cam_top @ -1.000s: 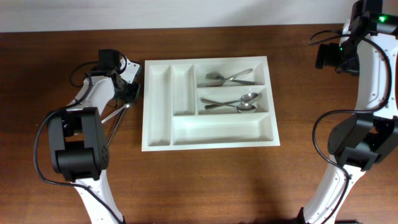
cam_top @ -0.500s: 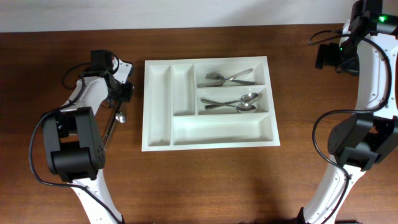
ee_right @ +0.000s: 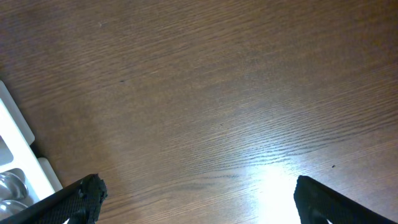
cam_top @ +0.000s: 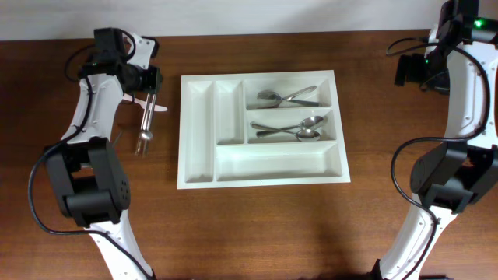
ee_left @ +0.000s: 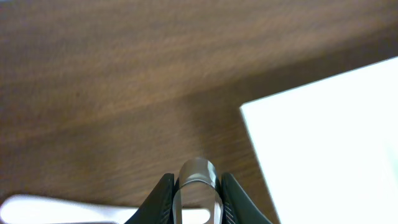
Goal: Pack container
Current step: 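Lift the tongs upright with the left gripper, then swing the tongs over the tray and lower into a compartment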
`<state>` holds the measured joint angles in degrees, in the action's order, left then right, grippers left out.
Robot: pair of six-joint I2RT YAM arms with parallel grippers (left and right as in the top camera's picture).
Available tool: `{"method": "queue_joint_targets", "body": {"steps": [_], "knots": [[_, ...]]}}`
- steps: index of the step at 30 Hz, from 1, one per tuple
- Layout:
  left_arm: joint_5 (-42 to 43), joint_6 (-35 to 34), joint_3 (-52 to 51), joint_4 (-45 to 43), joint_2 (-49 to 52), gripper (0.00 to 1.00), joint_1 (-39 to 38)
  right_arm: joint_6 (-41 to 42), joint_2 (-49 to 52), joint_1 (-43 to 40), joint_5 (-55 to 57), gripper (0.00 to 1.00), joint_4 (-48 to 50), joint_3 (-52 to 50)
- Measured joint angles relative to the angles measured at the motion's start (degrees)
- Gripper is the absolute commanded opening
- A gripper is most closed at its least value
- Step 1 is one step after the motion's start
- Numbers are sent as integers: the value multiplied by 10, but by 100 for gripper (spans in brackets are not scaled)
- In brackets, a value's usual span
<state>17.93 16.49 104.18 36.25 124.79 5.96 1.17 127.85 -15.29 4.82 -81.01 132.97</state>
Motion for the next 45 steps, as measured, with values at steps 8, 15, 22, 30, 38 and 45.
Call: {"method": "queue_joint_targets", "body": {"steps": [8, 15, 22, 30, 38, 45], "knots": [[56, -14, 7, 2, 0, 2, 0, 1, 0, 0, 0, 99, 0, 0], [76, -16, 45, 4, 3, 2, 0, 0, 0, 0, 0, 99, 0, 0], [78, -16, 88, 8, 3, 2, 0, 0, 0, 0, 0, 98, 0, 0], [78, -16, 148, 78, 4, 2, 0, 0, 0, 0, 0, 99, 0, 0], [78, -11, 245, 198, 4, 2, -4, 0, 0, 0, 0, 99, 0, 0], [66, 20, 331, 295, 4, 2, -56, 0, 0, 0, 0, 99, 0, 0]]}}
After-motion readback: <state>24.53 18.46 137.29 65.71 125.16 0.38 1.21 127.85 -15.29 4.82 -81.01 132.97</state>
